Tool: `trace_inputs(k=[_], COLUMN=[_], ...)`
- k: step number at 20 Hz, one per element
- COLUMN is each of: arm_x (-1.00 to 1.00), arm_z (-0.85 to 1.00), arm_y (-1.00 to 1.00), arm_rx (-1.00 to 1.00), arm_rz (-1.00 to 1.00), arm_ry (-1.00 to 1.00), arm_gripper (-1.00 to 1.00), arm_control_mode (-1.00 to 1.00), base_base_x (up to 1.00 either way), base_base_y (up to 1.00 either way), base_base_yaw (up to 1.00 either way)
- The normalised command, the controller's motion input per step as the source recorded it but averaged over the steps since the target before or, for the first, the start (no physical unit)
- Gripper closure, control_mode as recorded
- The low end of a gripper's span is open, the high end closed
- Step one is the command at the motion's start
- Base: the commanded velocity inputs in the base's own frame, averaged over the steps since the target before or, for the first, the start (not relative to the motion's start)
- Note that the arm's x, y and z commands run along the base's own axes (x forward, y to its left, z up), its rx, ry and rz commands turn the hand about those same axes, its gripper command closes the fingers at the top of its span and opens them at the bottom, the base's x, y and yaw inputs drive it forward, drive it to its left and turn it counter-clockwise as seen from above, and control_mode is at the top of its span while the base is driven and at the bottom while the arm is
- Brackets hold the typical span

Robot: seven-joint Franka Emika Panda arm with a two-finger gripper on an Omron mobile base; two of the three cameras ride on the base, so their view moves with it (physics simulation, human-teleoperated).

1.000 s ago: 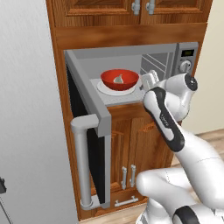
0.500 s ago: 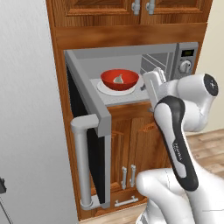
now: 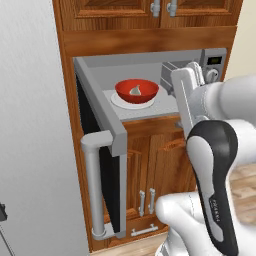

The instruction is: Pick the garlic from the sink and place it in the bowl. Then pick the bowl and place it in the microwave. Then close the microwave door and press the start button.

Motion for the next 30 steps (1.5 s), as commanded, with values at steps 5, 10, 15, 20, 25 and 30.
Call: trace_inputs(k=[5,10,15,20,25,30], arm_x=[-1.00,-1.00,-1.00,-0.94,-0.36,-0.06], arm_z=[0.69,0.04,0.00,-0.01,-0.27,-0.40], arm_y=[0.30,0.00,0.07,0.35,0.65,0.73], arm_rx=[0.00,0.02,0.01,0.00,0.00,0.00], arm_rz=[-0.04,-0.09,-0.17,-0.17,-0.18,-0.12], arm_ry=[0.00,-0.05,-0.07,-0.05,-0.06,-0.11], arm_gripper=[-1.00,-1.00,-1.00,-1.00,-1.00,-1.00], arm_control_mode=[-1.00,-1.00,-1.00,-1.00,-1.00,-1.00], base_base_x=[0.00,0.00,0.00,0.00,0.00,0.00], base_base_y=[0.00,0.00,0.00,0.00,0.00,0.00], base_base_yaw=[0.00,0.00,0.00,0.00,0.00,0.00])
